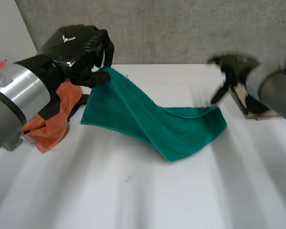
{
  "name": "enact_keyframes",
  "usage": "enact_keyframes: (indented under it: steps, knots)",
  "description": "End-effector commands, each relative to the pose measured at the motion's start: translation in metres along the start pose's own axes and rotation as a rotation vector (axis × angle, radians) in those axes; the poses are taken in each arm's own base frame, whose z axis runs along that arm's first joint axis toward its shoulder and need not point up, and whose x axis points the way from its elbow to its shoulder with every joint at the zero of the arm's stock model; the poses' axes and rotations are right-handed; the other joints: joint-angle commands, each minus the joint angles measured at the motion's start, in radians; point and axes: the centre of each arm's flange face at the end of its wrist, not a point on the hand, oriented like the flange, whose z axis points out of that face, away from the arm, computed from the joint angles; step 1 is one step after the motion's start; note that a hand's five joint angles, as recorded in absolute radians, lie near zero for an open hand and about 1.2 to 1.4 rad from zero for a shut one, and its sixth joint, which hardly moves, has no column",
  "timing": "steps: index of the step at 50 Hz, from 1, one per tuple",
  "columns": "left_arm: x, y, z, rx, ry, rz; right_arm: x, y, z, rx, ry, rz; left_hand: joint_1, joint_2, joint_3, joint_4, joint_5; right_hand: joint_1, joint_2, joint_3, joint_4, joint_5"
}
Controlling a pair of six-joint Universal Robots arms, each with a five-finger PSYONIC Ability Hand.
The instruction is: Fold the laundry.
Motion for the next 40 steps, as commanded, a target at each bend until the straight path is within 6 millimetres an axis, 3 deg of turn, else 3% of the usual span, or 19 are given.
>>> enact_keyframes:
  steps: [1, 4, 8, 18, 21, 24, 26, 32, 35, 40]
  knots:
    - [0.005, -0.012, 0.001, 0.035, 0.008, 0.013, -0.018, 0.09, -0.031, -0.3, -0.09, 0.071, 0.244, 0.202, 0.21, 0.204, 0.236, 0.178, 0.19, 0.188, 0.186, 0.175]
    - [0.011, -0.016, 0.001, 0.044, 0.017, 0.013, -0.036, 0.12, -0.031, -0.27, -0.141, 0.104, 0.244, 0.202, 0.21, 0.204, 0.236, 0.286, 0.298, 0.297, 0.294, 0.284]
    - [0.017, -0.019, 0.0, 0.052, 0.024, 0.016, -0.056, 0.141, -0.022, -0.166, -0.18, 0.135, 0.244, 0.202, 0.21, 0.204, 0.236, 0.348, 0.36, 0.359, 0.356, 0.346]
    - [0.021, -0.014, -0.001, 0.034, 0.017, 0.014, -0.062, 0.147, 0.013, 0.047, -0.081, 0.132, 0.244, 0.202, 0.21, 0.204, 0.236, 0.662, 0.674, 0.673, 0.67, 0.659]
    - [0.019, -0.013, -0.001, 0.029, 0.01, 0.014, -0.062, 0.148, 0.015, 0.049, -0.067, 0.124, 0.244, 0.202, 0.21, 0.204, 0.236, 0.809, 0.821, 0.819, 0.816, 0.806]
    - [0.017, -0.011, 0.0, 0.026, -0.001, 0.012, -0.064, 0.149, 0.017, 0.049, -0.069, 0.123, 0.244, 0.202, 0.21, 0.204, 0.236, 1.117, 1.129, 1.127, 1.125, 1.114]
    - [0.012, -0.01, 0.001, 0.023, -0.016, 0.01, -0.064, 0.15, 0.016, 0.048, -0.072, 0.119, 0.244, 0.202, 0.21, 0.204, 0.236, 1.171, 1.183, 1.181, 1.178, 1.168]
    - [0.003, -0.01, 0.002, 0.023, -0.042, 0.011, -0.064, 0.146, 0.014, 0.049, -0.076, 0.123, 0.244, 0.202, 0.21, 0.204, 0.236, 1.171, 1.183, 1.181, 1.178, 1.168]
    - [0.001, -0.01, 0.003, 0.025, -0.05, 0.013, -0.059, 0.133, 0.008, 0.059, -0.072, 0.114, 0.244, 0.202, 0.21, 0.204, 0.236, 1.171, 1.183, 1.181, 1.178, 1.168]
    - [-0.005, -0.007, 0.004, 0.007, -0.067, 0.024, -0.028, 0.079, -0.012, 0.127, 0.0, -0.017, 0.244, 0.202, 0.21, 0.204, 0.236, 1.171, 1.183, 1.181, 1.178, 1.168]
